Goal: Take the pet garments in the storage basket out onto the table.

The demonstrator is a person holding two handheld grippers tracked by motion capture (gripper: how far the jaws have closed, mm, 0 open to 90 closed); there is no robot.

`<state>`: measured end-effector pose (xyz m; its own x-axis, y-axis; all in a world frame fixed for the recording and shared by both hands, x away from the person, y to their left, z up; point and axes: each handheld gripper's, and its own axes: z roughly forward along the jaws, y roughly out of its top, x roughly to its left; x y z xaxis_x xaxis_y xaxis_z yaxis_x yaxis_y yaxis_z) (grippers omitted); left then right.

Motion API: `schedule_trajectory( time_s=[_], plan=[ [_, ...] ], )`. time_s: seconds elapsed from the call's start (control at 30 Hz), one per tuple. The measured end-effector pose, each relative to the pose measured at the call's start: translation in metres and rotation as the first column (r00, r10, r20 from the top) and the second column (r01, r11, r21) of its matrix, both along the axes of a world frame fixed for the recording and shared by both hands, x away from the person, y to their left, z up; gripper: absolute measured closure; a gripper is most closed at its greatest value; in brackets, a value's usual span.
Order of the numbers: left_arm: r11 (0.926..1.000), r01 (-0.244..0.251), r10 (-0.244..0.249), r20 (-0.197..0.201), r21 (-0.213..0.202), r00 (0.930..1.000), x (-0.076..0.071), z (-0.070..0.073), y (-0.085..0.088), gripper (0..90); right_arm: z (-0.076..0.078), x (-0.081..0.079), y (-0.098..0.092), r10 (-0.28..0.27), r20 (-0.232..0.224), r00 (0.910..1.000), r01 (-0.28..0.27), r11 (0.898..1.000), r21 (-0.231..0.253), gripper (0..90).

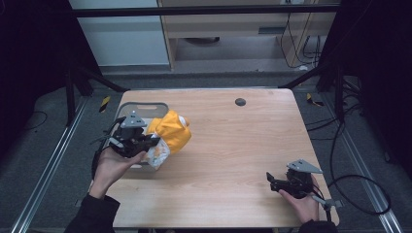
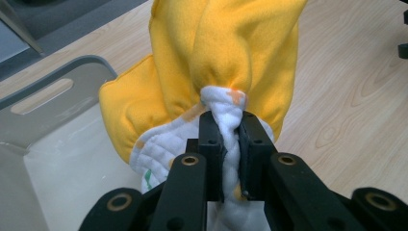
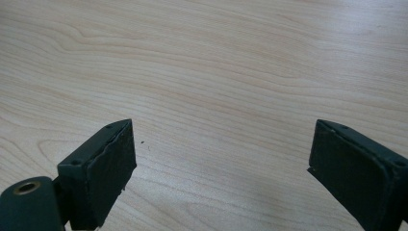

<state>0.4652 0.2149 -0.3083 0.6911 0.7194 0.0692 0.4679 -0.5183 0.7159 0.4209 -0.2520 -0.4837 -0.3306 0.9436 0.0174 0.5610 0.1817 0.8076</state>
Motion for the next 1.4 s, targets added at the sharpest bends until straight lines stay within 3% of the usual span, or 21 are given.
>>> schedule_trajectory(
  time_s=[0.6, 1.4],
  plan=[
    [0.9974, 0.072, -0.071, -0.024, 0.012, 0.9972, 0.0, -0.013, -0.031, 81.8, 0.001, -0.001, -0.001, -0.004, 0.006, 1.0, 0.004, 1.0, 0.004, 9.1],
    [0.9893, 0.145, -0.144, -0.051, 0.014, 0.9882, -0.001, -0.032, -0.062, 81.8, 0.001, -0.001, -0.001, -0.005, 0.008, 1.0, 0.005, 1.0, 0.002, 9.1]
  ],
)
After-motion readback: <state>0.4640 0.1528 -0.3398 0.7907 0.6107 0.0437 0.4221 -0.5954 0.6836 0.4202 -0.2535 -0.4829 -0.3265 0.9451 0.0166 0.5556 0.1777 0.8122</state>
